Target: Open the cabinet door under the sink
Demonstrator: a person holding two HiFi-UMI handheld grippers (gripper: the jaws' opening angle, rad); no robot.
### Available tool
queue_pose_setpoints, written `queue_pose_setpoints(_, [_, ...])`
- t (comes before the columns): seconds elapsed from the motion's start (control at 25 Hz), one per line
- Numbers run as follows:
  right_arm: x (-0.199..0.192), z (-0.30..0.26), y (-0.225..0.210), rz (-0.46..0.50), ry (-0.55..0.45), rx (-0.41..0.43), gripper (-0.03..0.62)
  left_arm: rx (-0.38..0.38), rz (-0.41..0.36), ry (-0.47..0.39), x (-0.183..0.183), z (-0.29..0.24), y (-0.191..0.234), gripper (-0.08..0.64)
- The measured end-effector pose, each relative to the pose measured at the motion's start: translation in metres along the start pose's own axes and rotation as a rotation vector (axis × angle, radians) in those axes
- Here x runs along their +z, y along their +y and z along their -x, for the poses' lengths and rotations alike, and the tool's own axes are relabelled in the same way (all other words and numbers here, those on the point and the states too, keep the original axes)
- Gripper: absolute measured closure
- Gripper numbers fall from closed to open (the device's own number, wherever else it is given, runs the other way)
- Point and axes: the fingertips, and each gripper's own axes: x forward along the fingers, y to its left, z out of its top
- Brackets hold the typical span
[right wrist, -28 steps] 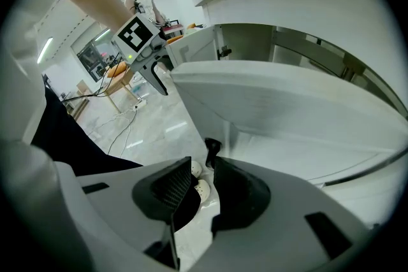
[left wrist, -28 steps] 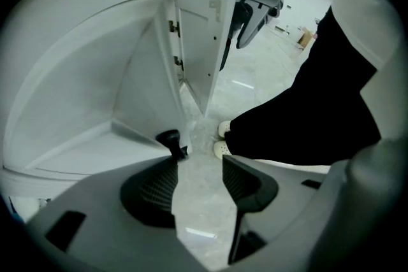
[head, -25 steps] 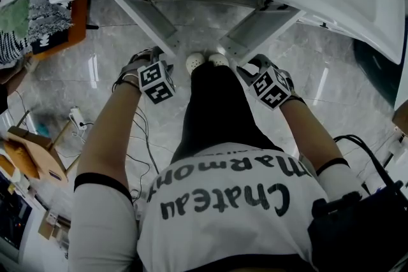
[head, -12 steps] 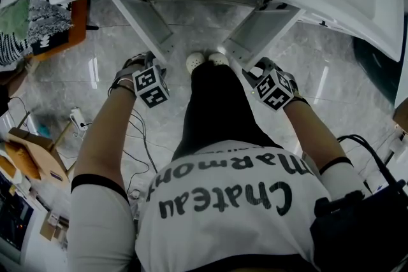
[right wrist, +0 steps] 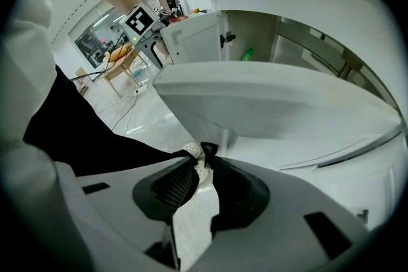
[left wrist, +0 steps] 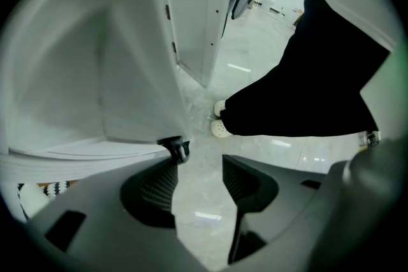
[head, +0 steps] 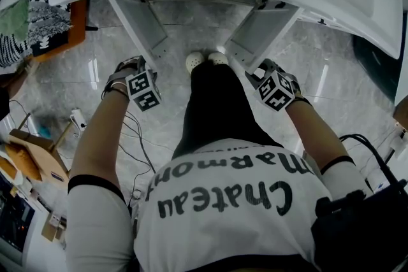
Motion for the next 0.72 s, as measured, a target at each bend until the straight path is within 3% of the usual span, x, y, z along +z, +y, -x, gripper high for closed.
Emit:
queue_pose_setpoints(0.4, [-0.026,0.006,0.000,0.029,0.046,0.012,0.502,0.030,-0.019,0.027,-0.010,0.013,0.005,0.360])
queue_pose_setpoints(0.72, [-0.043,0.010,0.000,0.065,0.079,0.017,0.502,0.031,-0.045,0.030,-0.038,0.005,-0.002,0.360])
